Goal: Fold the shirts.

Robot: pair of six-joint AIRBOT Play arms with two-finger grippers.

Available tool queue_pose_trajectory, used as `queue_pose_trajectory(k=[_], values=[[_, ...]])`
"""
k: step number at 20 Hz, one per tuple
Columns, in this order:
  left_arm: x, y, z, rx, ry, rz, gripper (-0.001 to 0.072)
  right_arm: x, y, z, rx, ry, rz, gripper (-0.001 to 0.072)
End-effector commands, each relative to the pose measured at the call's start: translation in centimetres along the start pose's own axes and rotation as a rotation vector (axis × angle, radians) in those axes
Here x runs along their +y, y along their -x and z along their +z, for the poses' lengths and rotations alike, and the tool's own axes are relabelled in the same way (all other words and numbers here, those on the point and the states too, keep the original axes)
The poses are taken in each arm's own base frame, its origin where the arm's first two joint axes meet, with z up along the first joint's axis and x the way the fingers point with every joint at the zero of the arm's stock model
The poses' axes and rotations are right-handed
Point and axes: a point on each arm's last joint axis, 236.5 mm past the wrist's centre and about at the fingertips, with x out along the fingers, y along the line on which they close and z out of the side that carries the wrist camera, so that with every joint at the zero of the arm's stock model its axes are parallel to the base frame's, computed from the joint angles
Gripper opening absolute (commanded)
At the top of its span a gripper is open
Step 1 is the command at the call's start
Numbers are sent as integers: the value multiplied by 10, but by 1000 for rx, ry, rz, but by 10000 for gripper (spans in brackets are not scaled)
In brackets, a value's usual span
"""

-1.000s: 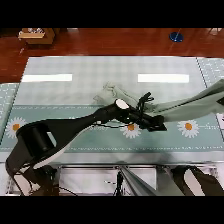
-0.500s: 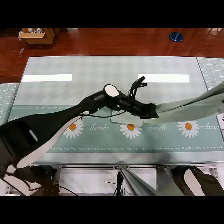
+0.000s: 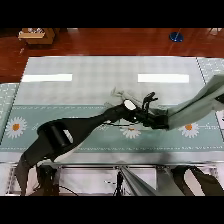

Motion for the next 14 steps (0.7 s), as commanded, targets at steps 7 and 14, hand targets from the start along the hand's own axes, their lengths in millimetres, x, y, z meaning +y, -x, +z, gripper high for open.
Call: queue_pose_trajectory(k=[7,14], values=[[-51,96,50,-16,-270,13,24,8,0,4,-18,-9,33,26],[-117,355,92,-268,-563,276,25,53,-23,36,-61,-4,186,26]])
